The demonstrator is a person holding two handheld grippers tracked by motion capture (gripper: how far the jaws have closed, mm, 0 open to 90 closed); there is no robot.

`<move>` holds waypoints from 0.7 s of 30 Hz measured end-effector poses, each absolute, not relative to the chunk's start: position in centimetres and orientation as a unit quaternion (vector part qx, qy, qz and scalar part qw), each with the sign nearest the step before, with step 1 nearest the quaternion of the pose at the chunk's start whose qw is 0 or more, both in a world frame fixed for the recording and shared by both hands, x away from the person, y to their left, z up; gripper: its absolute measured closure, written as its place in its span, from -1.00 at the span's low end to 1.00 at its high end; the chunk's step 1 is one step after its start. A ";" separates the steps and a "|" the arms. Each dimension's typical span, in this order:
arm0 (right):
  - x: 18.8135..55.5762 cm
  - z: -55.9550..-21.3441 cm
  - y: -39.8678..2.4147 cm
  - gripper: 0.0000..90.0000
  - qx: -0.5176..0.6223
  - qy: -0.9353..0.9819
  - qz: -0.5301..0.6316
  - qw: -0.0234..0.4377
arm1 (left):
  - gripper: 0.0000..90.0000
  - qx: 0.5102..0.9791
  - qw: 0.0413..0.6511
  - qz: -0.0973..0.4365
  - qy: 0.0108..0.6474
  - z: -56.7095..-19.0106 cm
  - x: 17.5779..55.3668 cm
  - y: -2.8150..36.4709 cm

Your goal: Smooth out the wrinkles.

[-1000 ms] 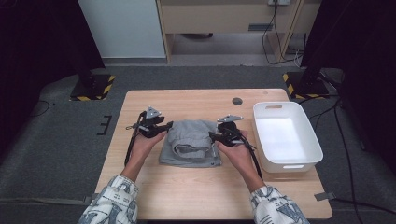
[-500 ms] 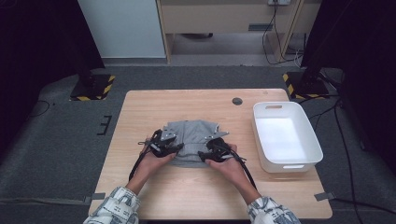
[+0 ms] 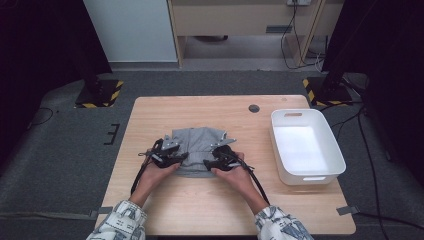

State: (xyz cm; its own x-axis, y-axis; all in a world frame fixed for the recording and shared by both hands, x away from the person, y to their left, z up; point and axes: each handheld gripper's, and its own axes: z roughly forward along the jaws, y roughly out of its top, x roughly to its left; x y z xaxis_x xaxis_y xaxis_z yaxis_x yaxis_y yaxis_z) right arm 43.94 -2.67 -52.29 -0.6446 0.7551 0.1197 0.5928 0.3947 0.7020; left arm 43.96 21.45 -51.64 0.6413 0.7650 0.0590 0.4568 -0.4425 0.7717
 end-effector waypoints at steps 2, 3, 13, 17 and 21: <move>44.0 -52.3 -2.2 -0.19 0.403 0.829 0.369 0.114 | 0.07 0.823 0.374 0.211 0.371 -51.7 43.9 21.7; 44.0 -52.2 -2.0 -0.20 0.402 0.831 0.368 0.115 | 0.06 0.824 0.375 0.213 0.369 -51.7 43.8 21.8; 43.2 -50.3 -3.4 -0.55 0.403 0.828 0.371 0.122 | 0.05 0.823 0.374 0.222 0.365 -51.9 43.6 21.7; 43.2 -49.2 -4.4 -0.58 0.403 0.821 0.382 0.129 | 0.04 0.822 0.376 0.221 0.366 -51.9 43.6 21.8; 43.4 -48.6 -5.4 -0.59 0.412 0.814 0.386 0.133 | 0.02 0.820 0.378 0.220 0.369 -52.0 43.6 21.9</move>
